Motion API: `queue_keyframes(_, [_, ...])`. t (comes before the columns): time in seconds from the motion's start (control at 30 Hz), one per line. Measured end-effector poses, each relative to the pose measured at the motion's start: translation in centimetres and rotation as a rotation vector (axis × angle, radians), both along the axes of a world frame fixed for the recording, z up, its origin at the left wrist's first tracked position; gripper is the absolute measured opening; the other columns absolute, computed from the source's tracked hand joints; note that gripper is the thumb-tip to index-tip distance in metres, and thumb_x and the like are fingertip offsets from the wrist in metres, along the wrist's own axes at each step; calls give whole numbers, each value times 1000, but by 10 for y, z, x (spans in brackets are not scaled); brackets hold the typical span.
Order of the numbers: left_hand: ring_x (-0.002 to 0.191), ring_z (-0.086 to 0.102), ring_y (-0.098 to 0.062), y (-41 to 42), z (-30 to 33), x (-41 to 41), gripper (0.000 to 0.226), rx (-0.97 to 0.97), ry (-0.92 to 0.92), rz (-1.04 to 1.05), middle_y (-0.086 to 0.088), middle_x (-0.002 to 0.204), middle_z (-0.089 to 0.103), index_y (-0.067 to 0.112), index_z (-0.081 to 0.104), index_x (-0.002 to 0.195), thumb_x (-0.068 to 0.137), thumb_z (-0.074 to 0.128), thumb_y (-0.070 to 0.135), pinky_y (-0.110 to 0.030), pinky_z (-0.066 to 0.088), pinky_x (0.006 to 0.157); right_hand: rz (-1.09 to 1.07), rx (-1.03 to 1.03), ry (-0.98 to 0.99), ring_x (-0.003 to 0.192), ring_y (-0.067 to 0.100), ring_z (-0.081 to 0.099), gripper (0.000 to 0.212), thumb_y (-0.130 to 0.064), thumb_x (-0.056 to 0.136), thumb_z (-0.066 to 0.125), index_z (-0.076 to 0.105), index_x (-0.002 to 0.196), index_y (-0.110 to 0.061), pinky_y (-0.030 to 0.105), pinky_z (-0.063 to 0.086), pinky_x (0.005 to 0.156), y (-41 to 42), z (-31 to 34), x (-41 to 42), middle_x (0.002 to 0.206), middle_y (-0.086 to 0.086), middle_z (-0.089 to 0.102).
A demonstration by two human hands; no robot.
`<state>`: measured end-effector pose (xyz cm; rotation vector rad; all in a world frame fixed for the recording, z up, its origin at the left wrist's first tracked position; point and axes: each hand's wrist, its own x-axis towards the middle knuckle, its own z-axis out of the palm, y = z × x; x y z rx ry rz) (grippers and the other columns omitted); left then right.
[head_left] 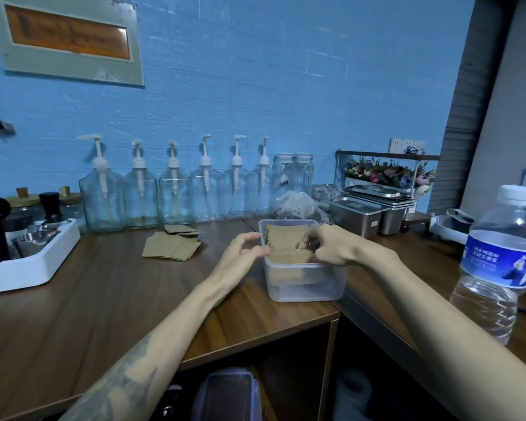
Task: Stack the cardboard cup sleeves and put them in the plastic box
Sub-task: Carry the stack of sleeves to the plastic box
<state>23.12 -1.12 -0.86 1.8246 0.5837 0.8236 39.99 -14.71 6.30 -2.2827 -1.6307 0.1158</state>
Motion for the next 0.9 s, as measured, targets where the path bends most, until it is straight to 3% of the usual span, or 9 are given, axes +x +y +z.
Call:
queue_keyframes(0.17, [122,54,-7,-3,-5,0,54,10,-37,-44,11,126,62,32,57,127,77,61,52,-43,40,111,-9,-41,-106,101,14,65,23,-13,75,68,57,72,-33,32,51,95,12,-1,8,111,-9,70])
queue_keyframes(0.27, [123,53,-2,-1,-9,-4,51,25,-30,-66,14,129,61,34,56,128,82,61,57,-39,40,111,-32,-23,-216,102,14,62,21,-27,71,75,59,82,-35,30,47,93,14,-1,8,110,-15,67])
queue_keyframes(0.37, [120,55,1,2,-13,-8,38,54,8,-53,14,128,62,36,56,126,92,56,54,-35,41,110,-41,-28,-277,101,16,59,26,-34,71,77,57,88,-37,29,37,84,13,-1,10,104,-11,58])
queue_keyframes(0.57, [116,60,-4,2,-14,-8,50,103,16,-11,13,118,68,40,61,115,78,51,71,-38,44,107,-44,-43,-306,105,18,58,29,-36,72,76,55,91,-39,28,33,82,12,0,10,102,-10,49])
queue_keyframes(0.77, [110,63,-6,8,-12,-18,35,140,24,38,16,113,69,44,61,109,83,53,65,-37,46,105,-18,39,-157,100,11,62,33,-45,62,82,59,82,-35,33,47,93,12,-1,11,104,-15,66])
queue_keyframes(0.83, [105,64,-5,10,-9,-24,20,163,30,58,15,109,70,42,63,107,91,57,51,-34,47,103,6,133,-24,90,8,63,36,-48,62,83,62,85,-32,30,50,84,14,0,8,93,-14,69])
queue_keyframes(0.9, [98,63,2,13,-6,-33,13,189,36,66,14,105,70,36,65,107,95,60,34,-26,48,96,17,243,30,84,10,61,30,-44,74,80,63,94,-30,28,47,76,19,3,0,89,-12,64])
